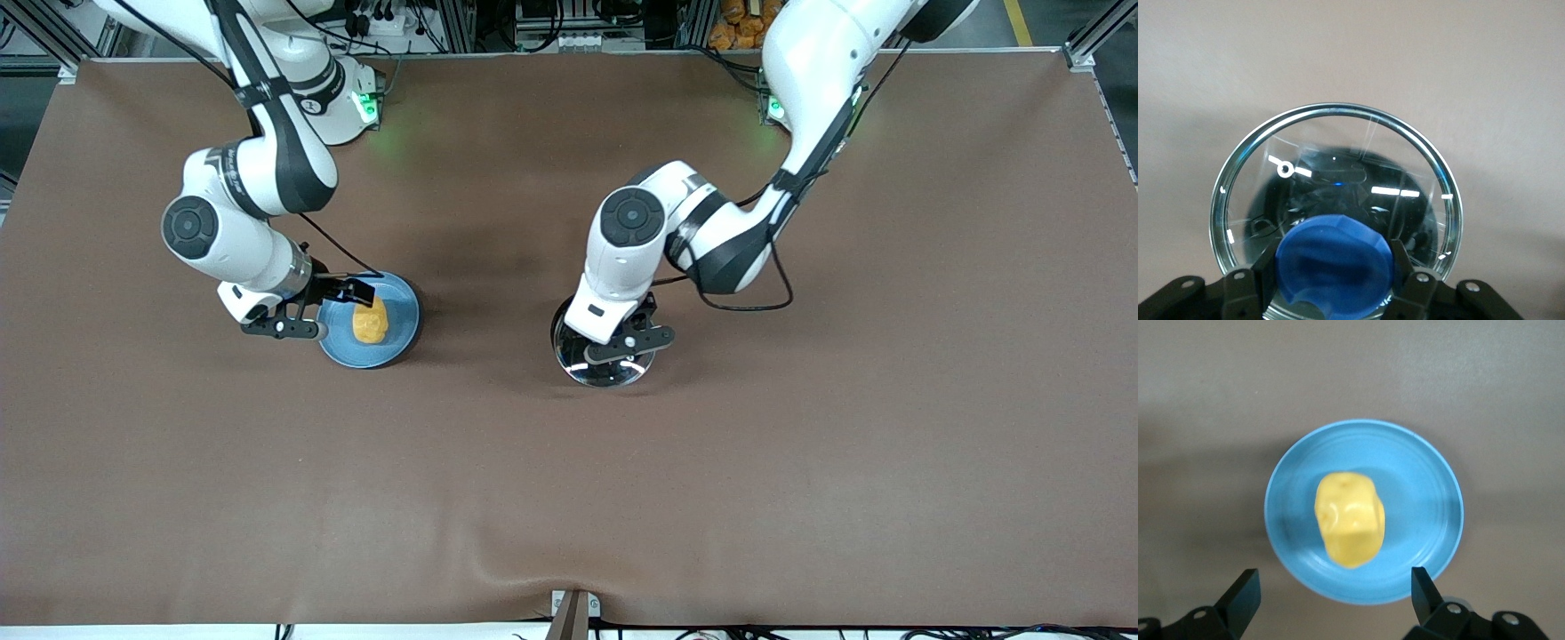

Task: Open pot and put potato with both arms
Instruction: 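Lower the right gripper over the yellow potato on the plate, then lift the lid with the left gripper while the right gripper grasps the potato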

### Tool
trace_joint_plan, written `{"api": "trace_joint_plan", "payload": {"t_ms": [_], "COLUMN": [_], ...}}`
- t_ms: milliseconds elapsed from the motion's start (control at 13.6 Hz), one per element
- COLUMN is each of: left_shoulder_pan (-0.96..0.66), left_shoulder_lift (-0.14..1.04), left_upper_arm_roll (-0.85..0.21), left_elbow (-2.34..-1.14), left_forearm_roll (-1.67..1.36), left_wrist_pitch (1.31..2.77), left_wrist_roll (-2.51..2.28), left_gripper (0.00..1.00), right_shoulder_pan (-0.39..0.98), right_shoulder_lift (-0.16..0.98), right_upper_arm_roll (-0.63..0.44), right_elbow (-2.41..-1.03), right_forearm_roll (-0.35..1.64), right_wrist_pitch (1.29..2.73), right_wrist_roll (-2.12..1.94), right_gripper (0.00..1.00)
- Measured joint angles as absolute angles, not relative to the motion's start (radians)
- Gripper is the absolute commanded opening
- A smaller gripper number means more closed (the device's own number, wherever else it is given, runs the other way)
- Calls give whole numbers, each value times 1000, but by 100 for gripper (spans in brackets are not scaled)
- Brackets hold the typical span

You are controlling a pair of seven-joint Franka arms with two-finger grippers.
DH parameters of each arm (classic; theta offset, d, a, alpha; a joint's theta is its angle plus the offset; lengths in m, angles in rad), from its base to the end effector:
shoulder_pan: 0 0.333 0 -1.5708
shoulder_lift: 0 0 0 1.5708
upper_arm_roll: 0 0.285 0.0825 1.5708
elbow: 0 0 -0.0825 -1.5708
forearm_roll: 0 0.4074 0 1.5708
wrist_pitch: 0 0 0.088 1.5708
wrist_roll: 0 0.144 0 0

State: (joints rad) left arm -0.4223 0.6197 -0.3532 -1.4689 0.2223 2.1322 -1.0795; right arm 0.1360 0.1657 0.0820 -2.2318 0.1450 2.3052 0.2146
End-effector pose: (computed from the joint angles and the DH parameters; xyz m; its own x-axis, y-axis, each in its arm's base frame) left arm 0.5502 -0.4718 0.2682 0.9649 0.2604 0.0351 0.2572 -0.9633 0.0766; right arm 0.5253 0.1246 0.2059 0.9885 -0.0932 -0.1192 -0.1040 -0.9907 -0.0879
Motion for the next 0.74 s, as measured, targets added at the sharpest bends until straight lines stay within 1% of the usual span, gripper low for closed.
{"api": "trace_joint_plan", "payload": {"t_ms": [74,221,368,515,588,662,735], "left_shoulder_pan": [-408,-366,-306,-231,-188,-140,-90], "left_shoulder_lift": [590,531,473,413,382,348,311], "left_upper_arm_roll": [-353,-354,-356,-368,-378,-391,-403], "left_elbow": [-1469,-1479,-1525,-1593,-1628,-1663,-1697], "left_forearm_roll": [222,222,222,209,190,164,138], "left_wrist_pitch": [2106,2050,2031,2031,2030,2030,2030], "left_wrist_roll": [-1080,-1074,-1022,-941,-890,-831,-768], "left_gripper": [50,49,49,49,49,49,49], "right_shoulder_pan": [136,136,140,143,149,162,174], "right_shoulder_lift": [187,238,286,318,331,342,350], "right_upper_arm_roll": [82,83,84,85,85,85,85], "right_elbow": [-2241,-2249,-2249,-2249,-2250,-2250,-2250], "right_forearm_roll": [141,138,138,137,137,137,137], "right_wrist_pitch": [2341,2405,2447,2476,2494,2509,2515], "right_wrist_roll": [215,215,215,215,215,215,215], "right_gripper": [98,91,83,73,60,32,14]}}
